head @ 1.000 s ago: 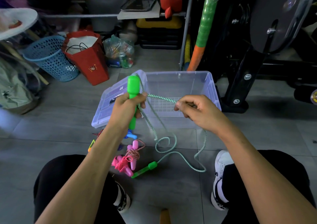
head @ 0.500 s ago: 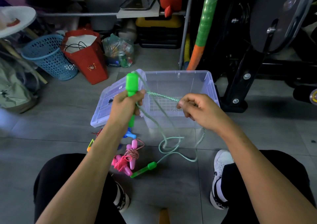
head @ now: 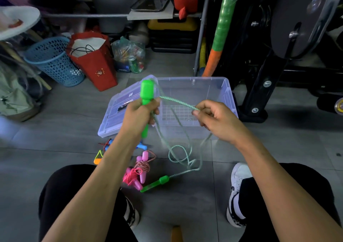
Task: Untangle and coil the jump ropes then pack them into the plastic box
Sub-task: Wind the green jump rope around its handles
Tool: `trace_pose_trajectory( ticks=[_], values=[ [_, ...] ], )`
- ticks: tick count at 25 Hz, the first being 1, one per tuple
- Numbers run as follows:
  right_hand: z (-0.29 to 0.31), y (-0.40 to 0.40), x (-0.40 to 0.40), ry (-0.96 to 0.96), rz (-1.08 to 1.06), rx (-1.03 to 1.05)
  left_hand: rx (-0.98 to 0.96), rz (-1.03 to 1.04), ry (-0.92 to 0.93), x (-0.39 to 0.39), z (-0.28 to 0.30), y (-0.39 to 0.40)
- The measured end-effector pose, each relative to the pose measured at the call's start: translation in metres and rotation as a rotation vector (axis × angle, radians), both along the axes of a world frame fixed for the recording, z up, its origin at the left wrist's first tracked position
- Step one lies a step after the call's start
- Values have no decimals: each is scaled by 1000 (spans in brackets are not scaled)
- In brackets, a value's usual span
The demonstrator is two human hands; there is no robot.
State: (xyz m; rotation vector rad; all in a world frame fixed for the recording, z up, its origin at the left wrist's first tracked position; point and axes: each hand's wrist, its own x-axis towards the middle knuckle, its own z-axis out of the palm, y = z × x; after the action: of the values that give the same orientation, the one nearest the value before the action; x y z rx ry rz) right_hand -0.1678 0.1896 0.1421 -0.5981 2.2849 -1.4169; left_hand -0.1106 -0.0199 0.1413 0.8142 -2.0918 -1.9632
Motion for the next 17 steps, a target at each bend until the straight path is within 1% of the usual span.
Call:
trace_pose_trajectory(
  ticks=[1, 3, 4, 6, 7, 8, 9, 11, 12, 13, 14, 15, 16, 17],
  values=[
    [0, 3, -1, 8, -7, -1, -44, 24, -29, -2, -1, -8],
    [1, 5, -1, 20, 15, 21, -210, -85, -73, -1, -5, -11],
    [2, 4, 0, 22, 40, 38, -242, -181, -72, 1, -5, -5],
    [1, -1, 3, 26, 101, 63, -225, -439, -57, 6, -2, 16],
    [-1, -4, 5, 25, 123, 63, -230, -534, -57, 7, 0, 25],
    [-3, -6, 6, 17, 128, 56, -225, -543, -51, 7, 1, 30],
    [-4, -6, 5, 2, 110, 43, -185, -456, -40, 5, 1, 30],
    [-5, -5, 2, -22, 26, 2, -34, -167, -3, 1, 4, 17],
    [-5, -3, 0, -28, -17, -15, 18, -60, 6, 0, 6, 8],
    [-4, -1, -2, -29, -44, -26, -2, -16, -12, -1, 6, 0],
    [-4, 1, -2, -22, -50, -28, -77, -28, -46, -1, 7, -4],
    [-3, 2, -2, -8, -32, -15, -171, -84, -74, 0, 7, -4],
    [-3, 1, -1, 8, 6, 11, -233, -167, -91, 2, 8, 0],
    [-3, -1, 0, 17, 53, 34, -256, -270, -98, 4, 8, 7]
  ],
)
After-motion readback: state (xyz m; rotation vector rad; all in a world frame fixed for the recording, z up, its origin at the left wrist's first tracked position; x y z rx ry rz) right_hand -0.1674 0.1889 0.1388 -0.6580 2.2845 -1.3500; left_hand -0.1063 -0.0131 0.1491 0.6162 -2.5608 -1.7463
